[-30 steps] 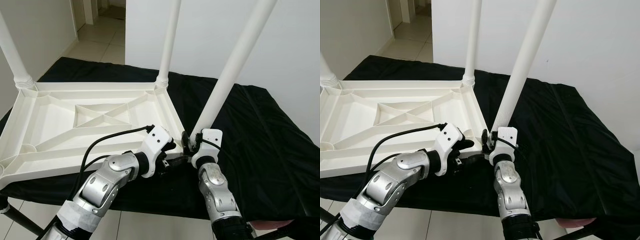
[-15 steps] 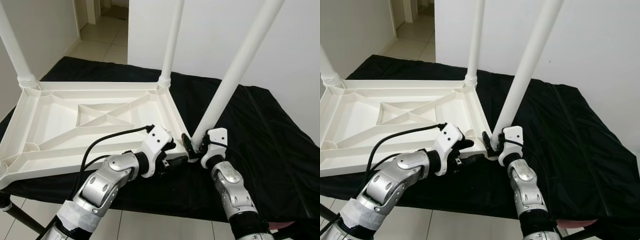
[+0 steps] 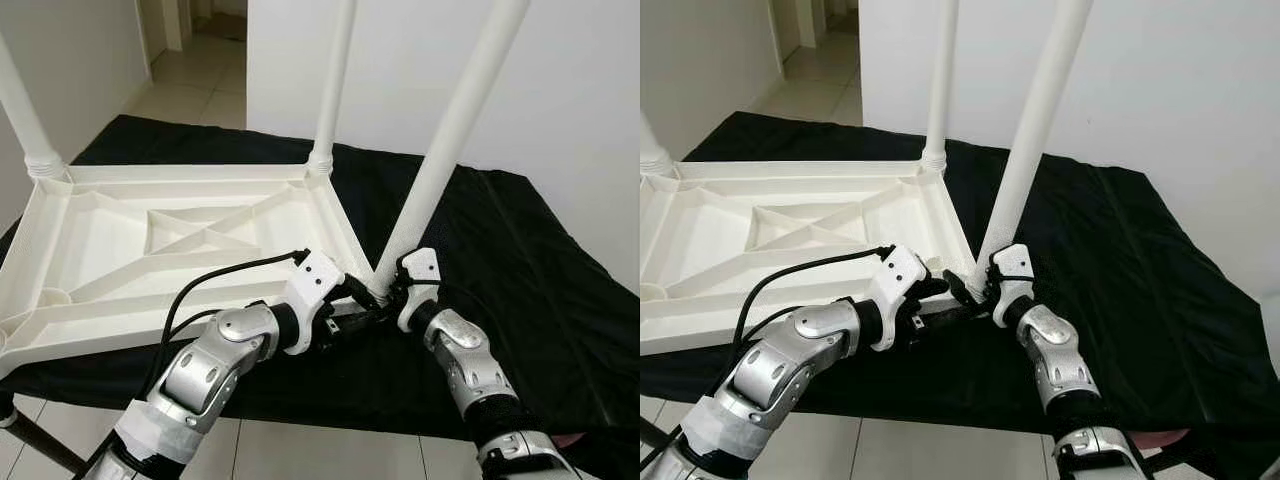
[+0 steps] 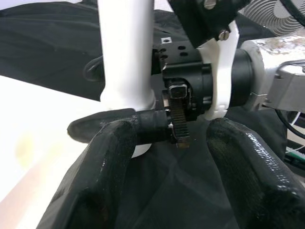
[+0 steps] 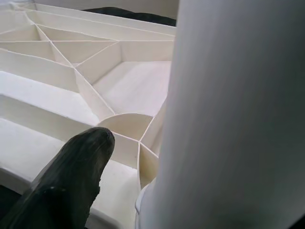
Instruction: Building children table
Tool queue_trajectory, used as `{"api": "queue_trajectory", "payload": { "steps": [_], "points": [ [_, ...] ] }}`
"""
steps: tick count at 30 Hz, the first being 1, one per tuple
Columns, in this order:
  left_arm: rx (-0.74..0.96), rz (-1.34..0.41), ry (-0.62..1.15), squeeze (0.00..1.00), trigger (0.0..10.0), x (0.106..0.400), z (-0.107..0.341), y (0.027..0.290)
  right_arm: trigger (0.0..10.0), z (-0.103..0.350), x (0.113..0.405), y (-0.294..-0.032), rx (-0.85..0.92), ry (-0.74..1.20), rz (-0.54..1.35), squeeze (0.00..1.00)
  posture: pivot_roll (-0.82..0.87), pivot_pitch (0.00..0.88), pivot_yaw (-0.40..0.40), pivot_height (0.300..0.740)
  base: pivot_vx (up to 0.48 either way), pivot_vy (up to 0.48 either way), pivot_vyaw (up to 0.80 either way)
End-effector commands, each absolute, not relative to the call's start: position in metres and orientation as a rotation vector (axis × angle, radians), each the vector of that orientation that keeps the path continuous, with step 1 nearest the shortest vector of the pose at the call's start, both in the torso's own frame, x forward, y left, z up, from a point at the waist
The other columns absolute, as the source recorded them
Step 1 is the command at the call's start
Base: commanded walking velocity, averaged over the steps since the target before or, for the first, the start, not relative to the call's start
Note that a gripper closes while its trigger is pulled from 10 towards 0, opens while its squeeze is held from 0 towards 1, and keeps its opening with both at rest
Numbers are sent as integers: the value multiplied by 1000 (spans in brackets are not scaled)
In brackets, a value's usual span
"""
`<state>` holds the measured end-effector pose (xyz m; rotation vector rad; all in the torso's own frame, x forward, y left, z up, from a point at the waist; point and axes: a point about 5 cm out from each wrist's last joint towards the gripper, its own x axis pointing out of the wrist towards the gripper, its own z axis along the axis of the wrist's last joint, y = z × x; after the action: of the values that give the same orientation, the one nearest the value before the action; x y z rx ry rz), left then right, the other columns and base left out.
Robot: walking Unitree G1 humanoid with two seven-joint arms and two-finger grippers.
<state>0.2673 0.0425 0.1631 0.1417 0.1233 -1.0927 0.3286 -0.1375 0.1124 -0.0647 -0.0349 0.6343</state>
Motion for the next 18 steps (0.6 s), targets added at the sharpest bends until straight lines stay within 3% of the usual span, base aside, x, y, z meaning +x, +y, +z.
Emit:
{"api": "queue_trajectory", "payload": {
  "steps": [1,2,3,4,5,6,15,16,17,18],
  "points": [
    [158,-1125,127,0,10000,267,162,38,5176,105,329,-134,-91,2,677,0,35,0,-125,740,0,0,0],
    [158,-1125,127,0,10000,267,162,38,3804,104,330,-134,-97,8,682,0,36,0,-125,740,0,0,0],
    [158,-1125,127,0,10000,267,162,38,3804,104,330,-134,-100,12,684,0,36,0,-125,740,0,0,0],
    [158,-1124,127,0,10000,267,162,38,941,102,331,-135,-104,19,687,0,37,0,-126,740,0,0,0],
    [158,-1123,127,0,10000,267,162,39,941,101,332,-136,-107,24,689,0,37,0,-126,740,0,0,0],
    [159,-1122,127,0,10000,267,162,39,0,100,332,-136,-102,32,685,0,40,0,-126,740,0,0,0],
    [160,-1117,132,0,10000,266,162,40,0,94,331,-138,-79,48,687,0,40,0,-125,740,0,0,0],
    [159,-1118,133,0,10000,266,162,40,6706,93,331,-138,-79,53,676,0,39,0,-125,740,0,0,0],
    [159,-1119,133,0,10000,266,162,40,6706,92,330,-139,-79,57,669,0,39,0,-125,740,0,0,0],
    [158,-1119,133,0,10000,266,162,40,10000,92,330,-139,-78,59,665,0,39,0,-125,740,0,0,0]
  ]
}}
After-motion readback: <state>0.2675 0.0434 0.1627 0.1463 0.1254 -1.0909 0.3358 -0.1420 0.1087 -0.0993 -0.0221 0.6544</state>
